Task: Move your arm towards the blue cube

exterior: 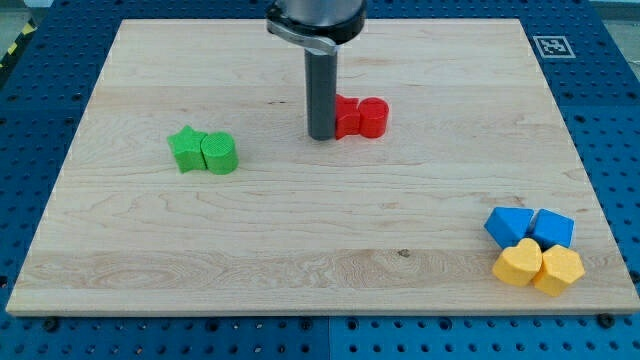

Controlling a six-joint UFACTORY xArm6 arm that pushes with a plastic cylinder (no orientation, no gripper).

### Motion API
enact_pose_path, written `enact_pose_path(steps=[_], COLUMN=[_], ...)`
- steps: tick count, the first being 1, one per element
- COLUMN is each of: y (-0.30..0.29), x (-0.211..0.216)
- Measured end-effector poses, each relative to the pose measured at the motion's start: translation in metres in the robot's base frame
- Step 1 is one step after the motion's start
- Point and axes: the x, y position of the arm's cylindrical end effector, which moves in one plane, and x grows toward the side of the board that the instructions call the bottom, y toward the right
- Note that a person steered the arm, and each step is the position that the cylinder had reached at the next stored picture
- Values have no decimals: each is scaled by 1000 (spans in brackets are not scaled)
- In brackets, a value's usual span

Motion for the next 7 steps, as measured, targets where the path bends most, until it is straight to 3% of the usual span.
enact_pose_path(steps=[4, 5, 7], y=[65, 65, 70], x=[-25, -1, 5])
